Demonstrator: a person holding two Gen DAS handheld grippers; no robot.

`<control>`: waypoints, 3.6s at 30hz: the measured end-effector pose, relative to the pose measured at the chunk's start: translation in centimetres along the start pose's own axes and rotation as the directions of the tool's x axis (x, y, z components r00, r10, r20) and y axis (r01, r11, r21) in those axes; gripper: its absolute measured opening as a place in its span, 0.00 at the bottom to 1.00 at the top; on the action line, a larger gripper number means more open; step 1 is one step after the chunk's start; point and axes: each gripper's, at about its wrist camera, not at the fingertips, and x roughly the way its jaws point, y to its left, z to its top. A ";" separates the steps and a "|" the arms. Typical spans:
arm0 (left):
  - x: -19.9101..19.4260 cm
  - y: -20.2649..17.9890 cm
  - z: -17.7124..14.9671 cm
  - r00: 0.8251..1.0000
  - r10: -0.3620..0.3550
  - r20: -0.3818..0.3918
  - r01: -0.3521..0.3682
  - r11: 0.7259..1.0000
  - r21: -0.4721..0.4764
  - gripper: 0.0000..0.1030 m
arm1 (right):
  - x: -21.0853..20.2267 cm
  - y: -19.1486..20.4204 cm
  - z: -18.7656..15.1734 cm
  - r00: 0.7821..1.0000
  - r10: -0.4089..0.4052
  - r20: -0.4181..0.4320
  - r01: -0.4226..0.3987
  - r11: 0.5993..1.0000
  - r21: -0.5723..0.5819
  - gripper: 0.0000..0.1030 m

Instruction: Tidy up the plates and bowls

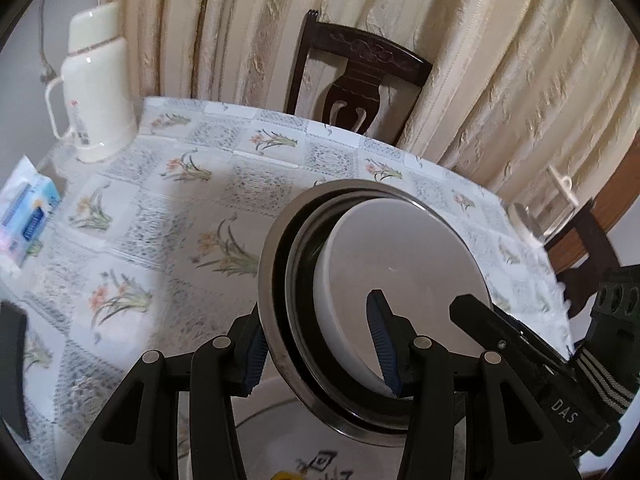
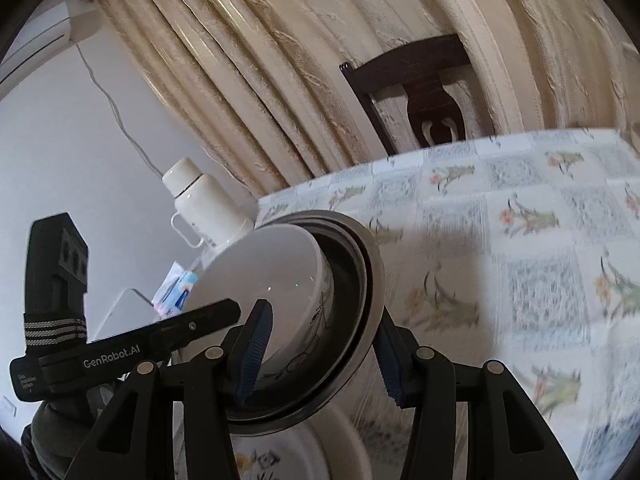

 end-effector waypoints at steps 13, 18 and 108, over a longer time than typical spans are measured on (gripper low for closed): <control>-3.8 0.9 -5.6 0.999 -0.049 0.005 0.049 0.999 -0.014 0.46 | -3.0 2.5 -3.8 0.999 -0.021 -0.025 0.020 0.999 -0.043 0.51; -4.6 2.2 -7.6 0.999 -0.040 -0.012 0.040 0.999 -0.030 0.46 | -2.8 3.0 -5.9 0.997 0.004 -0.078 -0.005 1.000 -0.011 0.51; -6.2 4.7 -13.5 0.997 -0.061 0.042 0.060 0.998 0.019 0.59 | -3.3 5.2 -11.0 0.994 -0.097 -0.060 0.094 0.994 -0.052 0.55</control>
